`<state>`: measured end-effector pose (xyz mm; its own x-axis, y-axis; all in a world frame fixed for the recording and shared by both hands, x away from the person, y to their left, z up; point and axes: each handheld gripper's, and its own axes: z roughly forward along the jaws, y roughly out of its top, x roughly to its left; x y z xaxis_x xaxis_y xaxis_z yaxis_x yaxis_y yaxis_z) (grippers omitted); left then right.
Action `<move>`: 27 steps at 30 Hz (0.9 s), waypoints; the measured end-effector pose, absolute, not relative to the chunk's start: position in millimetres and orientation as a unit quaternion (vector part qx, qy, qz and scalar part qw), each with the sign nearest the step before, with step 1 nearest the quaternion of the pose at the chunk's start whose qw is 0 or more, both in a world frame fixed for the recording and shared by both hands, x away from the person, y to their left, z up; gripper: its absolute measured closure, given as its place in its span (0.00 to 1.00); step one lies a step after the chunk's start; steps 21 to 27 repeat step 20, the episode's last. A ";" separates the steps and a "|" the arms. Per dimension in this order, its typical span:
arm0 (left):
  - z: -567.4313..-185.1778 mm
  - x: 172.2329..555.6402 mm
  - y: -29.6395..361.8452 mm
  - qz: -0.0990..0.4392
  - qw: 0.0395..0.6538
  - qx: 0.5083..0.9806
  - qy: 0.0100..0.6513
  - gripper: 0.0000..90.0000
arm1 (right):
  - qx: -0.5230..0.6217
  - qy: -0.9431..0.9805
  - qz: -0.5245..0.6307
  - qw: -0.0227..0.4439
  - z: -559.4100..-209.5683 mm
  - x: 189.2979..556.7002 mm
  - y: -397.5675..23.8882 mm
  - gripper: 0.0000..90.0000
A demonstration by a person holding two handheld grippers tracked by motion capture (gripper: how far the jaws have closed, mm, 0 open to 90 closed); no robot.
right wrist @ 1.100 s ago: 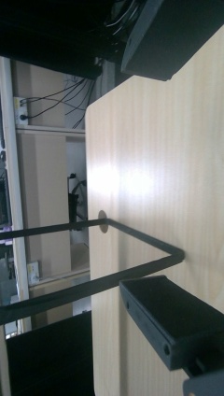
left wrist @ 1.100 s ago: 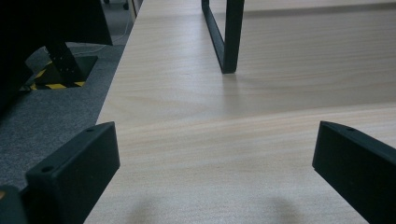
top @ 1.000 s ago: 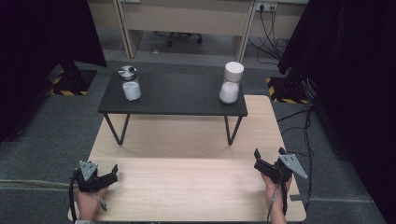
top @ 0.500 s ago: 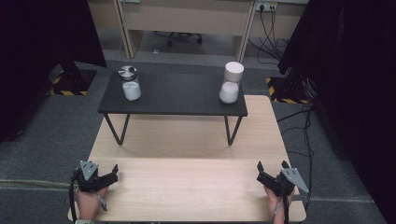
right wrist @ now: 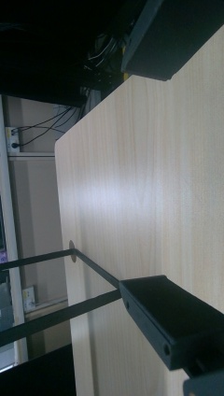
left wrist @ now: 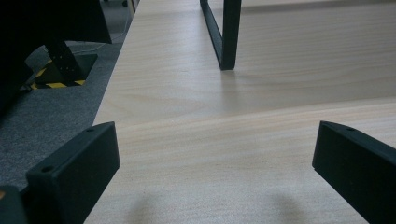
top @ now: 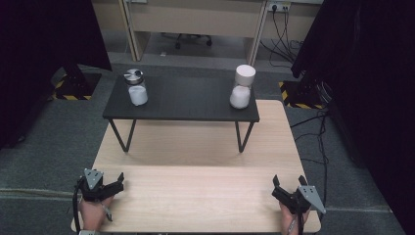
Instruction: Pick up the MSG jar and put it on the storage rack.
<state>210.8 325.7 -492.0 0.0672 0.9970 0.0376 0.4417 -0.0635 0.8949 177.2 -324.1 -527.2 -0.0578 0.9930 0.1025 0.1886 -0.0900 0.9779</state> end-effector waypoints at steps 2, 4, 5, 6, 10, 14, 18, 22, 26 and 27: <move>-492.3 210.4 325.8 0.372 0.375 0.627 0.573 0.00 | 0.550 0.535 0.493 0.410 -528.4 176.2 -324.2 0.00; -492.7 210.0 326.1 0.372 0.377 0.625 0.573 0.00 | 0.551 0.534 0.495 0.407 -529.3 176.1 -325.2 0.00; -492.8 209.9 326.2 0.372 0.377 0.625 0.573 0.00 | 0.552 0.534 0.495 0.407 -529.6 176.1 -325.5 0.00; -492.8 209.9 326.2 0.372 0.377 0.626 0.573 0.00 | 0.551 0.534 0.496 0.407 -530.1 175.8 -325.6 0.00; -492.9 209.8 326.1 0.372 0.377 0.627 0.571 0.00 | 0.544 0.540 0.496 0.408 -531.9 174.9 -326.4 0.00; -493.4 209.5 326.0 0.374 0.377 0.628 0.569 0.00 | 0.529 0.555 0.483 0.423 -532.7 172.8 -322.0 0.00; -493.7 208.7 326.5 0.374 0.380 0.624 0.571 0.00 | 0.526 0.558 0.475 0.431 -532.8 170.7 -318.4 0.00; -494.0 208.4 326.8 0.374 0.381 0.623 0.572 0.00 | 0.528 0.558 0.474 0.430 -532.6 170.6 -318.3 0.00; -494.0 208.4 326.8 0.374 0.381 0.623 0.572 0.00 | 0.528 0.558 0.474 0.430 -532.6 170.6 -318.3 0.00; -494.0 208.4 326.8 0.374 0.381 0.623 0.572 0.00 | 0.528 0.558 0.474 0.430 -532.6 170.6 -318.3 0.00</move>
